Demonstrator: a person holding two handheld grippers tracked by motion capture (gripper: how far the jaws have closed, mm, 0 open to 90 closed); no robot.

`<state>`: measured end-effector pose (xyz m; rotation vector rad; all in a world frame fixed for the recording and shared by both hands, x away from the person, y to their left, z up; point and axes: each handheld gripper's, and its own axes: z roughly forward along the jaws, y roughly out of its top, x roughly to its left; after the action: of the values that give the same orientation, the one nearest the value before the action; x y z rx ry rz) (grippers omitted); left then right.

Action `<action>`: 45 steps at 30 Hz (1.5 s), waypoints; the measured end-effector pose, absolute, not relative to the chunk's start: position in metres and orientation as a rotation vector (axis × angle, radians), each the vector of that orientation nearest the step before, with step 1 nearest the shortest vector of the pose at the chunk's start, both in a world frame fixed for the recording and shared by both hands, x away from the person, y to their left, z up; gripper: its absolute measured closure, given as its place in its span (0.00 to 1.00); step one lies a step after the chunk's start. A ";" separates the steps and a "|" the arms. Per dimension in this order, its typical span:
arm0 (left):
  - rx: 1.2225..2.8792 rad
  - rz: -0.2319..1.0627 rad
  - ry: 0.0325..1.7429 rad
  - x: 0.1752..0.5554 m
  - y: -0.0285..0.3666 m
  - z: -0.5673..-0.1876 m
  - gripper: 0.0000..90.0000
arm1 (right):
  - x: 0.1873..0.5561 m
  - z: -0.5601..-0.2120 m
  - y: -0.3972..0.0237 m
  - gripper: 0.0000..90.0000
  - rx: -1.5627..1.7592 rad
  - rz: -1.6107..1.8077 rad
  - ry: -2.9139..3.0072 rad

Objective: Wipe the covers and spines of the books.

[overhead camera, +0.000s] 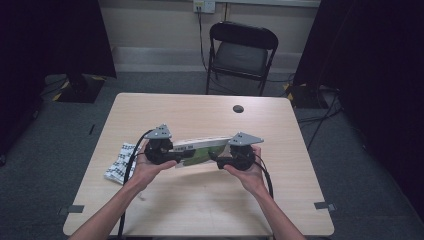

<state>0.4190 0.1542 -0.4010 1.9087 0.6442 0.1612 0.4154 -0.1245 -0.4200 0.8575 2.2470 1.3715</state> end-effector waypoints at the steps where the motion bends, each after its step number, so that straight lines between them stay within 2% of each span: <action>1: 1.904 0.164 0.650 0.421 0.154 -0.401 0.66 | 0.417 -0.420 -0.124 0.31 0.858 1.371 2.243; 25: 1.929 0.232 0.704 0.447 0.149 -0.405 0.52 | 0.438 -0.423 -0.110 0.31 0.885 1.249 2.161; 45: 1.949 0.234 0.718 0.450 0.150 -0.420 0.46 | 0.445 -0.443 -0.100 0.30 0.922 1.208 2.156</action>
<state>0.4503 0.1495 -0.4196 1.9494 0.7178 0.2343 0.4445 -0.0998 -0.4432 0.9221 2.1563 1.2076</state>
